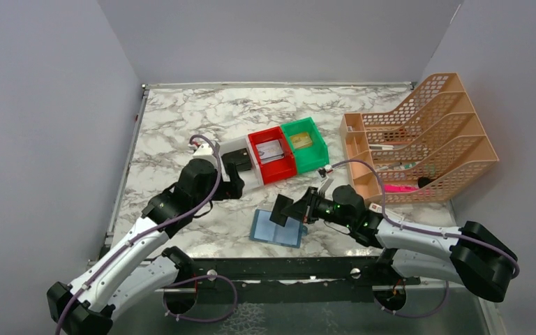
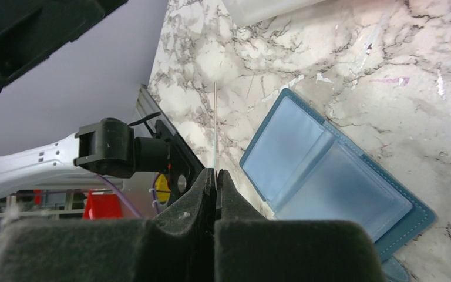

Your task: Take the credit cards out of the card holder

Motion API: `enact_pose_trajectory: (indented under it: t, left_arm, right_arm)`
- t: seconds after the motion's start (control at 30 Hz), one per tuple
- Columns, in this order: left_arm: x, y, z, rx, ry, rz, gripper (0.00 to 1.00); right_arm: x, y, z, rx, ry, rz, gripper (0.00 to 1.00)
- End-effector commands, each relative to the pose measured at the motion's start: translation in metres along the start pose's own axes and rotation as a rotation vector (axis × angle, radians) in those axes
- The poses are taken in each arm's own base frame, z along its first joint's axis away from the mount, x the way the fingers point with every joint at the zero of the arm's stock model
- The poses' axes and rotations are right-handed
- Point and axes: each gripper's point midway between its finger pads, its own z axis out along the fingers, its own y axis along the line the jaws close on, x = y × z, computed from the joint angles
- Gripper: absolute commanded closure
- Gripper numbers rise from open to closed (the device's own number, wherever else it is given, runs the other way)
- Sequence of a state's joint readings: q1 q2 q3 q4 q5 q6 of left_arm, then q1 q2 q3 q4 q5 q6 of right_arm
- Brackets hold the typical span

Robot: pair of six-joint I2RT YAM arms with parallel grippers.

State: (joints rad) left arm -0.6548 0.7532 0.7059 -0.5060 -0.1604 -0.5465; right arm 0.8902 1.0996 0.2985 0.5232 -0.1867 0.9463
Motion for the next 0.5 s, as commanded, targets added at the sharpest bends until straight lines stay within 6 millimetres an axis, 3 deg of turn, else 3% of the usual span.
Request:
enact_pose_trajectory:
  t: [0.0, 0.17, 0.27, 0.47]
  left_arm:
    - [-0.026, 0.058, -0.002, -0.241, -0.047, 0.114, 0.05]
    - [-0.034, 0.100, 0.008, -0.265, -0.060, -0.015, 0.05]
    - [-0.043, 0.122, -0.001, -0.356, -0.105, -0.036, 0.05]
    - [-0.048, 0.125, -0.019, -0.384, -0.195, -0.068, 0.06]
  right_arm:
    - [-0.012, -0.005, -0.001, 0.058, -0.034, -0.049, 0.99]
    - [-0.019, 0.002, 0.002, 0.060, -0.039, -0.085, 0.99]
    - [-0.026, 0.007, 0.006, 0.061, -0.035, -0.144, 0.99]
    - [-0.042, 0.019, 0.035, 0.078, 0.009, -0.270, 0.99]
